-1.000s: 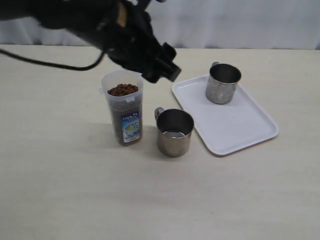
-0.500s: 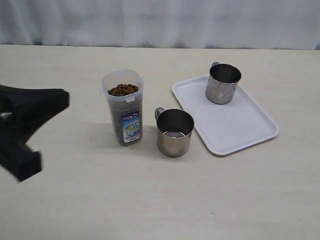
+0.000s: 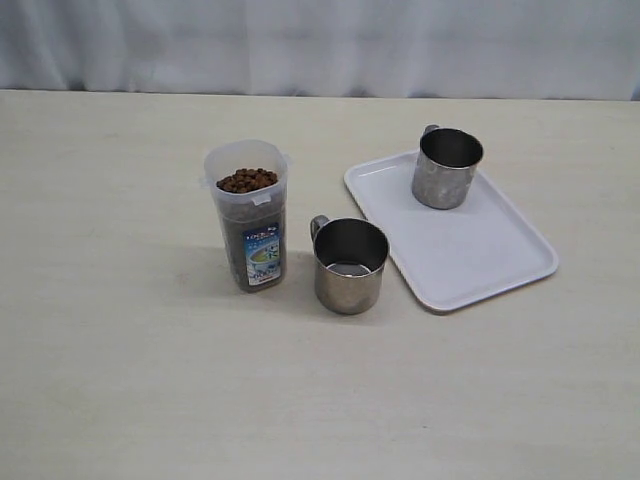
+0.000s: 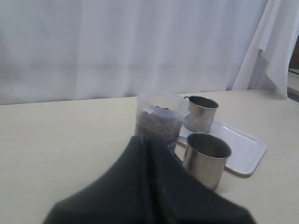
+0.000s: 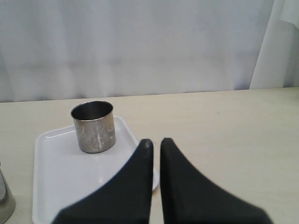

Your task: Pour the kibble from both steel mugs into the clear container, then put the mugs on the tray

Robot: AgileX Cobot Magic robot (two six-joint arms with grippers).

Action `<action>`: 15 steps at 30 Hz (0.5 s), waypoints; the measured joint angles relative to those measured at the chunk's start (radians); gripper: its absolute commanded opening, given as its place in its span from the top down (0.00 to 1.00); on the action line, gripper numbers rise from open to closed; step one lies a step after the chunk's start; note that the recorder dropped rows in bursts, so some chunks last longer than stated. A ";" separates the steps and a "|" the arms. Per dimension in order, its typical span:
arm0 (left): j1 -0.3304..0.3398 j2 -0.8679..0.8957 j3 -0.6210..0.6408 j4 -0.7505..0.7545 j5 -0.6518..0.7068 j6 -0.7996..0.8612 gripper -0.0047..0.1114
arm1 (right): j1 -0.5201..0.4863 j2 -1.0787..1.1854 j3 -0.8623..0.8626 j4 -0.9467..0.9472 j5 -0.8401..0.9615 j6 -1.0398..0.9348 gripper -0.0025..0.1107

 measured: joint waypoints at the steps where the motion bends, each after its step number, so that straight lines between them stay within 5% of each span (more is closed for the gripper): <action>1: 0.002 -0.004 0.002 0.000 0.002 0.000 0.96 | 0.000 0.000 0.000 0.000 0.000 0.000 0.94; 15: 0.004 -0.004 0.003 0.054 0.026 0.002 0.96 | 0.000 0.000 0.000 0.000 0.000 0.000 0.94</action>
